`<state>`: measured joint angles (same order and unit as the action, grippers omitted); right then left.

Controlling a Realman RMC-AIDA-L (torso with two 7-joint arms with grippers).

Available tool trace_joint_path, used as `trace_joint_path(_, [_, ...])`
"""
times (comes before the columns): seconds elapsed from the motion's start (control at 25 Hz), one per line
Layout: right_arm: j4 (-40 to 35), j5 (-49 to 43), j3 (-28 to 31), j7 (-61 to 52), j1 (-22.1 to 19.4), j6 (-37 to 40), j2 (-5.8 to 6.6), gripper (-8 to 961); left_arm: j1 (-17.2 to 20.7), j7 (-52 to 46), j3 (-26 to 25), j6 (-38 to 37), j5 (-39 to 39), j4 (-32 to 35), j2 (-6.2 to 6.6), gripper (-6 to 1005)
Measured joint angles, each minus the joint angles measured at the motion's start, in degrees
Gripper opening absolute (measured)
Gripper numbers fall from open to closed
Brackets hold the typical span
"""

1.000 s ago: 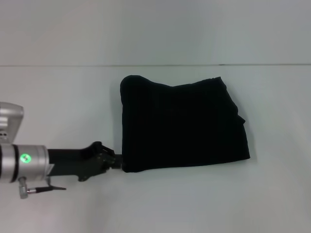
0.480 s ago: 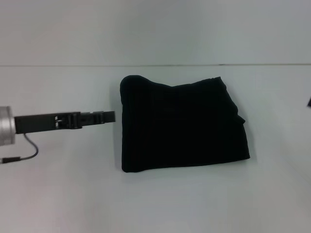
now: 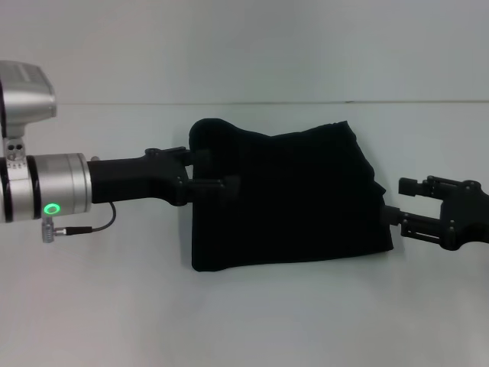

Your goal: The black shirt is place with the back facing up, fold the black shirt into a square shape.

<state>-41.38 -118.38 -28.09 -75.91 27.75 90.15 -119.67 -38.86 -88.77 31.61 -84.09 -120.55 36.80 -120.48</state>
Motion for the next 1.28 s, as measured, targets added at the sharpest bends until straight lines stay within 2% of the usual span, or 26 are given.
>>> trace_joint_path(0.16, [0.3, -0.2, -0.2, 0.1, 0.9, 0.9, 0.02, 704, -0.1, 3.3, 1.4, 0.7, -0.4, 0.3, -0.92, 907])
trace_joint_path(0.32, [0.1, -0.3, 0.0, -0.6, 0.6, 1.8, 0.31, 706, -0.3, 0.8, 6.0, 0.6, -0.5, 0.6, -0.61, 905])
trace_joint_path(0.44, [0.3, -0.3, 0.2, -0.6, 0.5, 1.8, 0.59, 707, -0.2, 0.5, 7.3, 0.6, -0.6, 1.3, -1.05, 904])
trace_joint_path(0.76, [0.2, -0.6, 0.3, -2.2, -1.2, 2.8, 1.62, 699, 0.8, 0.9, 8.2, 0.5, -0.2, 2.3, -1.6, 902])
trace_joint_path(1.28, [0.4, -1.4, -0.3, -1.4, -2.0, 4.0, 1.81, 699, 1.3, 1.3, 8.7, -1.9, -0.7, 2.5, -1.89, 902])
